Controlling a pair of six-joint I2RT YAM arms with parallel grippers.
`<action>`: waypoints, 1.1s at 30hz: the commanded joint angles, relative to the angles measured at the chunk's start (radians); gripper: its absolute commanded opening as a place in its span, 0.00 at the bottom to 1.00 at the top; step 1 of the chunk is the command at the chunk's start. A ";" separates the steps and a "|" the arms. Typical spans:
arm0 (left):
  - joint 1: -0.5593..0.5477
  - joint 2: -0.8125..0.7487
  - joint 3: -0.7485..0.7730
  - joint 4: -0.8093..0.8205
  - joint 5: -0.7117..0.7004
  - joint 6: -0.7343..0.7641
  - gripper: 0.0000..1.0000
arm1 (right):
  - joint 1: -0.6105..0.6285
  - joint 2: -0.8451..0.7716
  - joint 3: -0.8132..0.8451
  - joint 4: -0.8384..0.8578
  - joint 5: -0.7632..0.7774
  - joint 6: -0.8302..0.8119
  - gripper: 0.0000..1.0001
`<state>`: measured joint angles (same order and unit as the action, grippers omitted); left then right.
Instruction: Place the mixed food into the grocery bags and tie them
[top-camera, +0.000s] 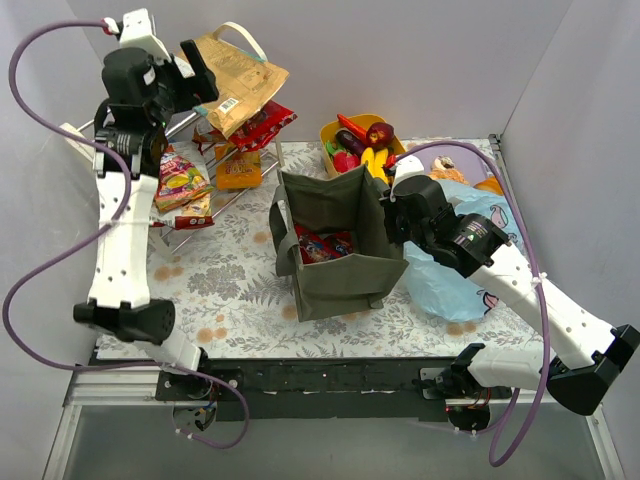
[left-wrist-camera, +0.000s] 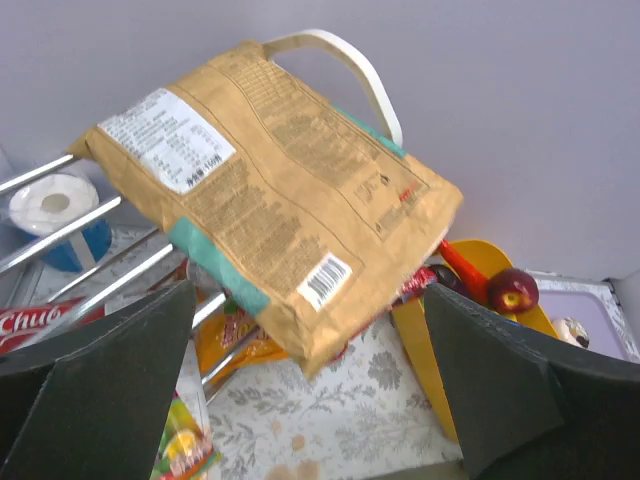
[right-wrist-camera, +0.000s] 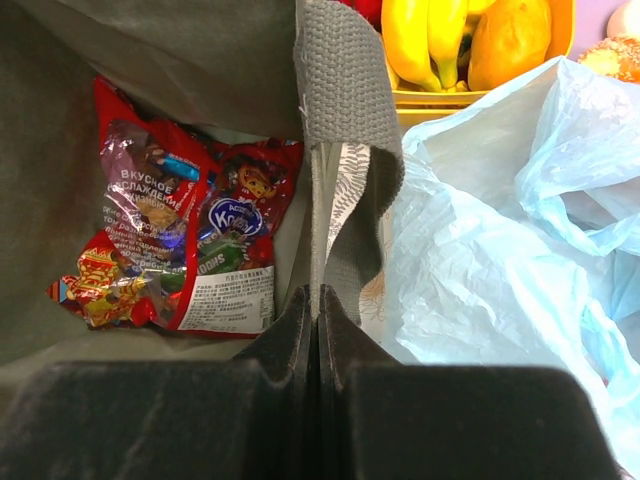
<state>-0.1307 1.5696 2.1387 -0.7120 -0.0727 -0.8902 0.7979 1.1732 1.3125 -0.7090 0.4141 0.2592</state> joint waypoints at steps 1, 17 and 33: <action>0.129 0.130 0.108 -0.041 0.126 -0.041 0.98 | -0.002 -0.024 -0.019 0.065 -0.026 0.002 0.02; 0.350 0.242 -0.100 0.308 0.379 -0.259 0.98 | -0.002 -0.053 -0.045 0.056 -0.077 0.012 0.02; 0.350 0.377 -0.008 0.352 0.424 -0.303 0.85 | -0.002 -0.046 -0.013 0.019 -0.052 0.015 0.02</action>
<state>0.2119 1.9388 2.0865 -0.3817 0.3382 -1.1889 0.7979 1.1324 1.2766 -0.6838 0.3531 0.2703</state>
